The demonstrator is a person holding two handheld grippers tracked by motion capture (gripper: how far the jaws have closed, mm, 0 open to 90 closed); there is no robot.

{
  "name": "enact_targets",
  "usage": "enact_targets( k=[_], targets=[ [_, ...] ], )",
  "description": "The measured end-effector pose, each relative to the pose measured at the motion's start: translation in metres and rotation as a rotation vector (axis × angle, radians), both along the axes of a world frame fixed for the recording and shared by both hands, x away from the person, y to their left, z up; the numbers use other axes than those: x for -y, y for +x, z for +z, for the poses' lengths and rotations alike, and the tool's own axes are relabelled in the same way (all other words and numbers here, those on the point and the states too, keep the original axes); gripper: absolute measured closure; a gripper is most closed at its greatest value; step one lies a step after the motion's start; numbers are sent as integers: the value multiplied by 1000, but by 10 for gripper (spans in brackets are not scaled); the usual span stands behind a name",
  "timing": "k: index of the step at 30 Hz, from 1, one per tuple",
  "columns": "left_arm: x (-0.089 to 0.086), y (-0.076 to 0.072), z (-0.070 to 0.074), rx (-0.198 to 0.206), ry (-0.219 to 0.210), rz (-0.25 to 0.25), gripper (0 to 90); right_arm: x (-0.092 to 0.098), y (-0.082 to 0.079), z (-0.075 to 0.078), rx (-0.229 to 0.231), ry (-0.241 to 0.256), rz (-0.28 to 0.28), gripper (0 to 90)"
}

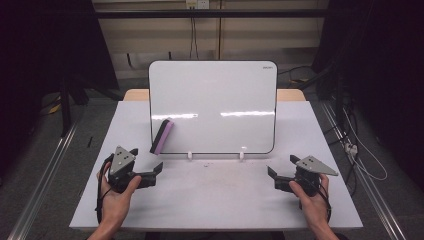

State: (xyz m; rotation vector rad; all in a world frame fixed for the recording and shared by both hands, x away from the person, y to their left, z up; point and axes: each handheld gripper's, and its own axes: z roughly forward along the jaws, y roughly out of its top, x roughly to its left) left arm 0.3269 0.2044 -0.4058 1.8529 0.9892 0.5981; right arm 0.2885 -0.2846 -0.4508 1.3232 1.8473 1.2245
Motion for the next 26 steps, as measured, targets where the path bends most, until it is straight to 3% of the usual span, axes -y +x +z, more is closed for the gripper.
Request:
enact_targets(
  k=[3,6,9,10,12,13,15,26],
  targets=[
    [-5,-5,-3,-1,-3,12,53,1,-1,0,2,4,-1,74],
    [-8,-8,-6,-1,22,11,52,1,-1,0,-1,7,-2,74],
    [-8,-9,-12,-26,49,0,49,1,-1,-1,-2,6,-2,74],
    [-8,-8,-15,-38,37,-9,49,1,-1,-1,-3,6,-2,74],
    [-8,-9,-20,-31,70,-2,52,0,-1,-2,-5,5,0,74],
    [-9,-9,-22,-26,67,2,53,0,-1,-2,-5,5,0,74],
    [-11,-12,-24,-22,24,22,54,0,-2,-3,-8,7,2,74],
    [-20,-19,-27,-2,6,38,45,0,-4,-3,-3,8,-1,73]
  ],
)
